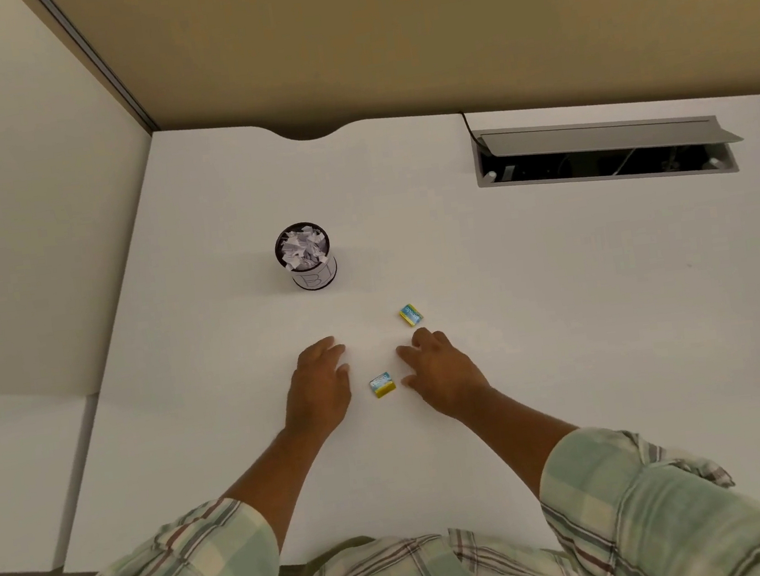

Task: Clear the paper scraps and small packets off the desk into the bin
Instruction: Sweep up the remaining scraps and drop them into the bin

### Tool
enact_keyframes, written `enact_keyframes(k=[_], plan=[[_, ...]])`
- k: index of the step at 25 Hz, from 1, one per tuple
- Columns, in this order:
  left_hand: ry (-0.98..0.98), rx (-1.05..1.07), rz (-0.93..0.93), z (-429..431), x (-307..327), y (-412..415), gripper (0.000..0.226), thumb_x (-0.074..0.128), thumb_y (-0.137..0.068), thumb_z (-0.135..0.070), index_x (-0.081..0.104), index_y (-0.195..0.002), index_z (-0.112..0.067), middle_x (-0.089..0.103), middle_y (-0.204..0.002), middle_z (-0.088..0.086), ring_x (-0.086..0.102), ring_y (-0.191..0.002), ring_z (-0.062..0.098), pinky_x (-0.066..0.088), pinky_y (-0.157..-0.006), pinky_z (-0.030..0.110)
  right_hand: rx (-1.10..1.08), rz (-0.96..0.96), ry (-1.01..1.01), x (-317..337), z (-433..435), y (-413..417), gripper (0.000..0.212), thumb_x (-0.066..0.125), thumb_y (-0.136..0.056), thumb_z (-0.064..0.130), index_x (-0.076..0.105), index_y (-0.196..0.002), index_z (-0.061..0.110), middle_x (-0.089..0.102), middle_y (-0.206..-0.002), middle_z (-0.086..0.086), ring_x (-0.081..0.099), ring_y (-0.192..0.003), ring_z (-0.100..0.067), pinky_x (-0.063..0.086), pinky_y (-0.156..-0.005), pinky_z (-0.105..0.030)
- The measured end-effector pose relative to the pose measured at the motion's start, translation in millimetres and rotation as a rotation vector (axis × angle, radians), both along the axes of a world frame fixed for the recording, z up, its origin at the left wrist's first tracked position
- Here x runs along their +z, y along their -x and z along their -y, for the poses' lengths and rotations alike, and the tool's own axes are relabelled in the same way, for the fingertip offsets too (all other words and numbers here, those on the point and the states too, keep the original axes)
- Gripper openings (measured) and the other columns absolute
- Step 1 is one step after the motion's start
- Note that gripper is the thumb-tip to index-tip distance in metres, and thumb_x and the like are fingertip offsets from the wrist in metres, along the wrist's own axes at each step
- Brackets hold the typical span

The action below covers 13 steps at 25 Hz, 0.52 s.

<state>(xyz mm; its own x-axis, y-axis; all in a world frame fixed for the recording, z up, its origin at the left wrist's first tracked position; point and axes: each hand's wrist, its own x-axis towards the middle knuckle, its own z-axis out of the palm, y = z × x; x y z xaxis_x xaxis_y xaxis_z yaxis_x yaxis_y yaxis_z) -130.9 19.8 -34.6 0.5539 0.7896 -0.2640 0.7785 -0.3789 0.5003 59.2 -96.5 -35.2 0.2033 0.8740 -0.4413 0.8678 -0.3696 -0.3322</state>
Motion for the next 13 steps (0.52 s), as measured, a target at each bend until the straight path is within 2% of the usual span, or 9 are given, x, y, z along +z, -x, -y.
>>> enact_keyframes(k=[4, 7, 9, 13], plan=[[0.048, -0.079, -0.131, -2.4, -1.2, 5.1, 0.055, 0.057, -0.100, -0.032, 0.044, -0.151, -0.017, 0.032, -0.163, 0.000, 0.027, -0.151, 0.017, 0.040, -0.117, 0.037, 0.139, 0.131, -0.049, 1.2, 6.9, 9.7, 0.038, 0.052, -0.099, 0.017, 0.049, -0.137, 0.012, 0.043, -0.137, -0.014, 0.046, -0.118, -0.033, 0.052, -0.079, -0.041], [0.025, -0.212, -0.288, 1.7, -2.6, 1.3, 0.075, 0.064, -0.095, -0.036, 0.026, -0.159, -0.022, 0.012, -0.169, 0.003, 0.011, -0.156, 0.023, 0.042, -0.116, 0.041, 0.201, 0.188, -0.044, 1.9, 16.9, 11.6, 0.046, 0.053, -0.092, 0.000, 0.047, -0.138, 0.006, 0.044, -0.137, -0.017, 0.048, -0.115, -0.034, 0.052, -0.078, -0.040], [0.010, -0.288, -0.373, 4.9, -4.3, 0.0, 0.087, 0.069, -0.093, -0.035, 0.015, -0.160, -0.024, -0.001, -0.170, 0.006, 0.002, -0.157, 0.027, 0.042, -0.115, 0.042, 0.198, 0.207, -0.039, 2.3, 21.2, 13.3, 0.043, 0.057, -0.088, -0.004, 0.053, -0.129, 0.005, 0.046, -0.134, -0.016, 0.050, -0.113, -0.033, 0.051, -0.071, -0.038], [0.004, -0.356, -0.444, 5.9, -5.7, 3.1, 0.108, 0.077, -0.084, -0.042, 0.003, -0.161, -0.025, -0.015, -0.169, 0.007, -0.007, -0.158, 0.030, 0.035, -0.119, 0.043, 0.206, 0.236, -0.020, 4.3, 18.9, 18.1, 0.025, 0.058, -0.084, -0.009, 0.058, -0.103, 0.005, 0.051, -0.120, -0.014, 0.052, -0.104, -0.032, 0.038, -0.059, -0.034]])
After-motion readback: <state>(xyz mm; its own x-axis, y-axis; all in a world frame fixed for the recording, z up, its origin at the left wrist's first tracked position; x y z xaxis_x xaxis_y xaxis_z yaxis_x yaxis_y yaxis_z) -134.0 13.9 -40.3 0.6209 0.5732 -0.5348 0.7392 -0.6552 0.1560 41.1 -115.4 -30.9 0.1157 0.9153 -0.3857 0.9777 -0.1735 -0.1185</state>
